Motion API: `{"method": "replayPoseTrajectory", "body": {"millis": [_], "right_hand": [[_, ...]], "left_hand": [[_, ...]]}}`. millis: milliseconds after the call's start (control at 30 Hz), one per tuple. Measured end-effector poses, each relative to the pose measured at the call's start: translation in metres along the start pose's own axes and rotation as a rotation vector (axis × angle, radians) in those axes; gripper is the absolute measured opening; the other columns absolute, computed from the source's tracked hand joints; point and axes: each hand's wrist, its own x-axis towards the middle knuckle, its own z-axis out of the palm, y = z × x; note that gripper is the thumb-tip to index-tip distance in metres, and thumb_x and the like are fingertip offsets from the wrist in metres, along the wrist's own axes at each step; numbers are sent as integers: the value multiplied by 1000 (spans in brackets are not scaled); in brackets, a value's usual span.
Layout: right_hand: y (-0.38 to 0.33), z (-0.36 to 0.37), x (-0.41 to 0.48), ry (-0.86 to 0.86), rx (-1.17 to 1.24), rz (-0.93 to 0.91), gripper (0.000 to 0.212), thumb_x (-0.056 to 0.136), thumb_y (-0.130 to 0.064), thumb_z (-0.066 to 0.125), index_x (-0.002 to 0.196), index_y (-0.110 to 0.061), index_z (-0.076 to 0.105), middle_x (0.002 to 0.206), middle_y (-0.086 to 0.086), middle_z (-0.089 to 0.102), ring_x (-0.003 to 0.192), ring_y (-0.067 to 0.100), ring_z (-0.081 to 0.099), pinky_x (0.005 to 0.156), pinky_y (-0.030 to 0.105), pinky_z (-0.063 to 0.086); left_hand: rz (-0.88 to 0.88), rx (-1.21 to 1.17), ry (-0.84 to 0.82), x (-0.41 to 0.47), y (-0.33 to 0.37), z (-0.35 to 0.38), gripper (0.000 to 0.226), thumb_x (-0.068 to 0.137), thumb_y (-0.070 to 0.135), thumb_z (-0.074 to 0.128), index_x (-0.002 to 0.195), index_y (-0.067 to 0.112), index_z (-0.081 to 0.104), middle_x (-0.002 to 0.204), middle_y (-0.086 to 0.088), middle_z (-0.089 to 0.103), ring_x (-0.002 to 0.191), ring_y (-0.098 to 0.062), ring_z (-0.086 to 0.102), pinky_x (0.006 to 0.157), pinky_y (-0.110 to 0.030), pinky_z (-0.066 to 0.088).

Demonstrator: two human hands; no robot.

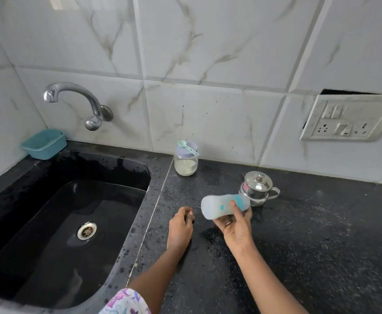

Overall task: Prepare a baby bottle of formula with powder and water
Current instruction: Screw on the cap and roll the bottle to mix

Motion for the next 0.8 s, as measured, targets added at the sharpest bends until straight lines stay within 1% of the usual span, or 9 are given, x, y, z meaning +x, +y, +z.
{"method": "replayPoseTrajectory", "body": {"millis": [67, 133, 200, 367, 500, 567, 667, 700, 800], "right_hand": [[3, 1, -2, -25, -59, -4, 51, 87, -5, 58, 127, -31, 41, 116, 6, 57, 102, 28, 60, 66, 51, 58], [0, 3, -7, -94, -276, -24, 62, 84, 1, 60, 130, -34, 38, 111, 3, 59, 102, 26, 60, 72, 55, 56], [-4, 3, -10, -115, -364, -22, 67, 82, 4, 63, 131, -35, 38, 107, 2, 61, 102, 27, 61, 72, 55, 55], [0, 2, -4, 2, 0, -5, 48, 87, -7, 58, 128, -27, 43, 117, 8, 56, 102, 29, 60, 61, 46, 59], [-7, 4, -7, -109, -311, -43, 63, 83, 3, 61, 131, -31, 38, 112, 3, 58, 103, 24, 60, 74, 57, 55], [-8, 2, -6, -47, -265, -57, 59, 84, 1, 62, 129, -31, 40, 117, 5, 55, 107, 27, 58, 69, 54, 56], [-3, 1, -2, 47, -36, -56, 51, 88, -7, 59, 131, -28, 40, 127, 10, 52, 106, 30, 58, 59, 45, 58], [-3, 1, -3, 36, -55, -45, 52, 88, -6, 59, 131, -28, 39, 126, 10, 52, 105, 29, 59, 59, 45, 58], [-6, 1, -8, -72, -316, -37, 63, 84, 1, 61, 131, -33, 38, 116, 6, 56, 105, 26, 58, 67, 52, 57]], "left_hand": [[1, 12, 4, 0, -1, -1, 18, 95, 16, 48, 109, 12, 59, 89, 1, 66, 83, -16, 63, 78, -32, 53], [3, 18, -4, 0, -2, -1, 19, 93, 15, 53, 111, 12, 59, 97, 0, 67, 88, -14, 62, 78, -26, 49], [-7, -2, -15, 0, -3, -2, 21, 91, 17, 57, 112, 12, 59, 102, -2, 67, 91, -13, 61, 79, -24, 48], [12, 34, -2, 0, 0, -2, 22, 93, 21, 55, 112, 12, 59, 98, -3, 67, 89, -14, 60, 78, -23, 46], [-5, 17, -11, -1, -1, -2, 21, 91, 18, 57, 111, 12, 60, 100, -2, 68, 88, -12, 61, 76, -22, 46], [-3, 18, -13, -1, 0, -3, 21, 92, 20, 56, 111, 13, 60, 96, 0, 67, 87, -12, 60, 74, -21, 44], [7, 16, -10, -1, 1, -4, 20, 93, 22, 56, 109, 13, 60, 90, 3, 64, 85, -11, 60, 74, -20, 43], [5, 20, -12, -2, 1, -4, 20, 93, 21, 56, 109, 13, 60, 90, 2, 64, 84, -11, 59, 74, -20, 43], [-9, 17, -18, -1, 0, -3, 20, 92, 19, 56, 110, 12, 61, 96, 1, 66, 87, -11, 60, 75, -20, 44]]}}
